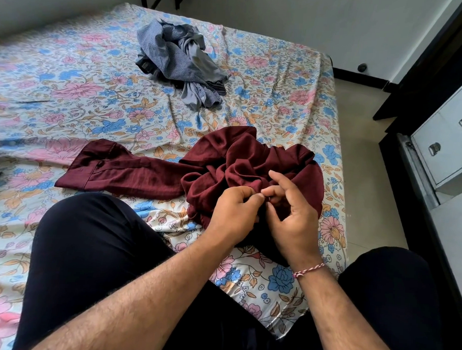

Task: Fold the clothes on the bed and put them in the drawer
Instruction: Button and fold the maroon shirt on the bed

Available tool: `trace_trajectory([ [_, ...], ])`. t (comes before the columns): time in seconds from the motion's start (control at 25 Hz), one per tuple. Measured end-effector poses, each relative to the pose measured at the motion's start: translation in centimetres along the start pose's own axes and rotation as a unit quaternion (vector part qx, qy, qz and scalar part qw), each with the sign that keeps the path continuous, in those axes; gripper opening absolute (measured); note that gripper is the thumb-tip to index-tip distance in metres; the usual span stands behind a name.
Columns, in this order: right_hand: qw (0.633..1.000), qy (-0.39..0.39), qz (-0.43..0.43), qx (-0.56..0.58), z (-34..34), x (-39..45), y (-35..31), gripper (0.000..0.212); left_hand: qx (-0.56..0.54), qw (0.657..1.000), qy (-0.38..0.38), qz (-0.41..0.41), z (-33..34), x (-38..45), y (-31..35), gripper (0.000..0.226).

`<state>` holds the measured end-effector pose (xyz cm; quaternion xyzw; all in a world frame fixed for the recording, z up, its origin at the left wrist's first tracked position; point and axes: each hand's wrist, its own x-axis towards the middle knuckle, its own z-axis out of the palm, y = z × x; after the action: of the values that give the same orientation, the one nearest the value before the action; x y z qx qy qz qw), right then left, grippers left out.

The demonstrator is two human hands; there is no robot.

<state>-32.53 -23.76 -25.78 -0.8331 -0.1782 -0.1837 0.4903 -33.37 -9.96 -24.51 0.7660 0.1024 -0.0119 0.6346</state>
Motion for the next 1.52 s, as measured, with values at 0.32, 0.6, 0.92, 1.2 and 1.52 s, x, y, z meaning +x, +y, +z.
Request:
trace_trajectory([
  [0.32,0.998,0.034,-0.037,-0.024,0.1,-0.2,-0.2,0.057,0.029,0.999,0.012,0.038,-0.3,0.3,0.0,0.029],
  [0.6,0.992,-0.057,-0.081,-0.079,-1.1,1.0,0.3,0.054,0.099,0.992,-0.075,0.038,-1.8,0.6,0.4,0.031],
  [0.92,0.989,0.001,-0.069,-0.129,0.7,0.5,0.6,0.027,-0.076,0.993,-0.074,-0.055,-1.1,1.0,-0.2,0.023],
  [1.2,0.993,0.119,-0.014,-0.006,1.2,0.1,-0.3,0.036,-0.185,0.98,-0.052,-0.051,0.1,0.7,-0.8,0.024],
  [1.52,0.832,0.174,0.35,0.394,0.8,0.1,-1.3,0.021,0.079,0.993,-0.079,0.021,-2.2,-0.1,0.4,0.033],
])
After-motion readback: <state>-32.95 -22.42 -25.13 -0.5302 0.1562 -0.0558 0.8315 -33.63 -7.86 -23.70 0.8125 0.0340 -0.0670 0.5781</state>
